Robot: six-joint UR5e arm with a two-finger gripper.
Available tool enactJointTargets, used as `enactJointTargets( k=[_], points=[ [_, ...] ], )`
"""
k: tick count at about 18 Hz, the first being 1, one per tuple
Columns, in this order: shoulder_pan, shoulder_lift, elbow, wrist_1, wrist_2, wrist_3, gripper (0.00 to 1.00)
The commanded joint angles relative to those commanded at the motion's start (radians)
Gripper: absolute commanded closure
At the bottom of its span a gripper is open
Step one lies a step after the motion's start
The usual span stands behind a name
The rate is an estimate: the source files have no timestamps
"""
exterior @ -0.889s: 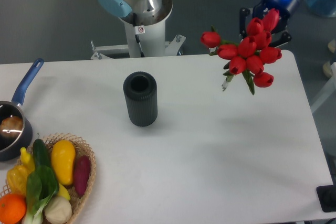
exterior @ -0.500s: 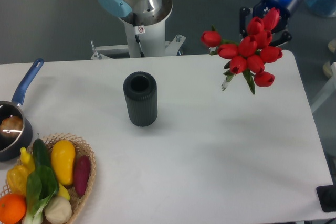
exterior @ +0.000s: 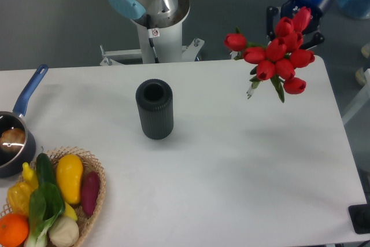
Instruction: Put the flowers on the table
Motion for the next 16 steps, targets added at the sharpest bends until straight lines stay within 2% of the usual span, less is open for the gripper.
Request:
enactJointTargets(
  k=[3, 7, 10, 16],
  points=[
    [-0.003, 0.003, 0.008, 0.005, 0.063, -0.002, 0.96],
    [-0.008, 0.014, 0.012, 0.026, 0.074, -0.044, 0.96],
    [-0.009, 0.023, 0.012, 0.043, 0.147, -0.072, 0.96],
    [-0.015, 0.018, 0.009, 0.121, 0.259, -0.211, 0.95]
  ],
)
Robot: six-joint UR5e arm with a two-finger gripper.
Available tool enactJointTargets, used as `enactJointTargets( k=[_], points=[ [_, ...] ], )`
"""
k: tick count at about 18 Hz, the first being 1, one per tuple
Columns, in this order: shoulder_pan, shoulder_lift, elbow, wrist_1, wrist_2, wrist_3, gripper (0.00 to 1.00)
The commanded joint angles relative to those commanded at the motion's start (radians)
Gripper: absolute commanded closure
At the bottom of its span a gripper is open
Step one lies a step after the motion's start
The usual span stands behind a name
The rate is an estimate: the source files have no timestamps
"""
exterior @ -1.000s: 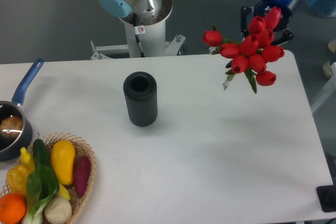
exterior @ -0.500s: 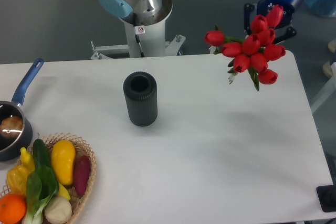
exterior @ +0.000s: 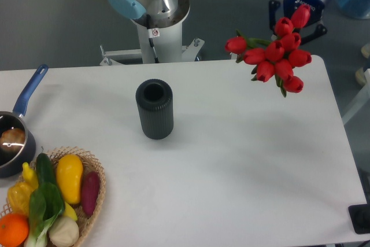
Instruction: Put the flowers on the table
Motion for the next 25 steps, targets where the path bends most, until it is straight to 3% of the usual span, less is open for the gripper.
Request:
enactJointTargets(
  k=[7, 11, 16, 19, 22, 25],
  points=[
    [-0.014, -0.049, 0.003, 0.022, 0.031, -0.132, 0.95],
    [-0.060, -0.097, 0.000, 0.123, 0.035, -0.254, 0.95],
    [-0.060, -0.117, 0.006, 0.156, 0.038, -0.443, 0.95],
    [-0.070, -0.115, -0.002, 0.245, 0.200, -0.567, 0.96],
    [-0.139, -0.135, -0.003, 0.307, 0.360, -0.660, 0.96],
    [-0.178, -0.152, -0.003, 0.322, 0.403, -0.681, 0.96]
  ],
)
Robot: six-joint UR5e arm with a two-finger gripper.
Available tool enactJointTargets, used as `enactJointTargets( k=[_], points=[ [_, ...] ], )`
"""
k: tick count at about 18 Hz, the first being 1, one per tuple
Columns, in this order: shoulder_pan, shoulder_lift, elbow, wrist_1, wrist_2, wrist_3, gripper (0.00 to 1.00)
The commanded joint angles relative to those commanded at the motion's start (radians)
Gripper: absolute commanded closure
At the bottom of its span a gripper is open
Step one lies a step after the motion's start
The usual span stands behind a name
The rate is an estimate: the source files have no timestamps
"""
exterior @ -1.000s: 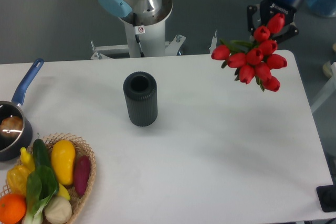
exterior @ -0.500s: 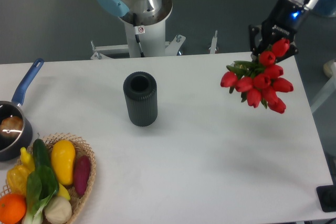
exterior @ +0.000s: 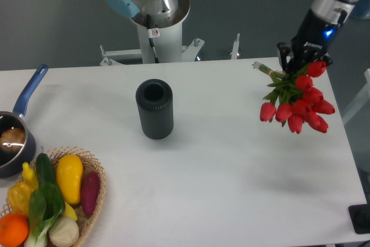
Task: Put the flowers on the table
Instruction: 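Swing the held tulips down and toward the table center, then lower the tulips until the blooms rest on the table surface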
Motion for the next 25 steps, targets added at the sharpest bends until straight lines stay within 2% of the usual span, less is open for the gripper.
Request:
enactJointTargets(
  k=[5, 9, 12, 20, 25],
  points=[
    [-0.037, -0.043, -0.002, 0.006, 0.022, 0.005, 0.96],
    [-0.075, -0.066, 0.000, 0.054, 0.019, 0.024, 0.94],
    [-0.107, -0.112, -0.003, 0.074, 0.020, 0.086, 0.94],
    [-0.173, -0.150, -0.005, 0.106, 0.022, 0.087, 0.90],
    [-0.180, -0.150, -0.017, 0.109, 0.023, 0.089, 0.90]
  ],
)
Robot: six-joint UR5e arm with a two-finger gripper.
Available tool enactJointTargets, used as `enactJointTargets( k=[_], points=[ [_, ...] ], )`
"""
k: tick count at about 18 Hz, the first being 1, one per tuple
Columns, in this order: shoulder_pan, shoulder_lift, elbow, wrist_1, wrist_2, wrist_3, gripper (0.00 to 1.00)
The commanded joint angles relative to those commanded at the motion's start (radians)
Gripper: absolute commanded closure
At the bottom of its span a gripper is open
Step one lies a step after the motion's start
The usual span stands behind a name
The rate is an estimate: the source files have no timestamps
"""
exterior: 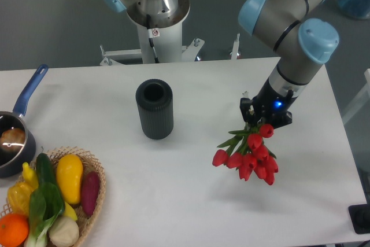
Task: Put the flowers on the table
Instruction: 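Lower the tulips until the blooms rest on the table surface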
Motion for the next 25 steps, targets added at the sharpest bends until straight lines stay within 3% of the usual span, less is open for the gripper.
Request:
enactJointTargets(
  k=[11, 16, 25],
  points=[
    [-0.026, -0.008, -0.018, 0.017, 0.081, 0.000, 0.88],
    [-0.060, -0.020, -0.015, 0.017, 0.202, 0.000, 0.88],
    [-0.071, -0.032, -0.034, 0.017, 0.209, 0.000, 0.84]
  ],
)
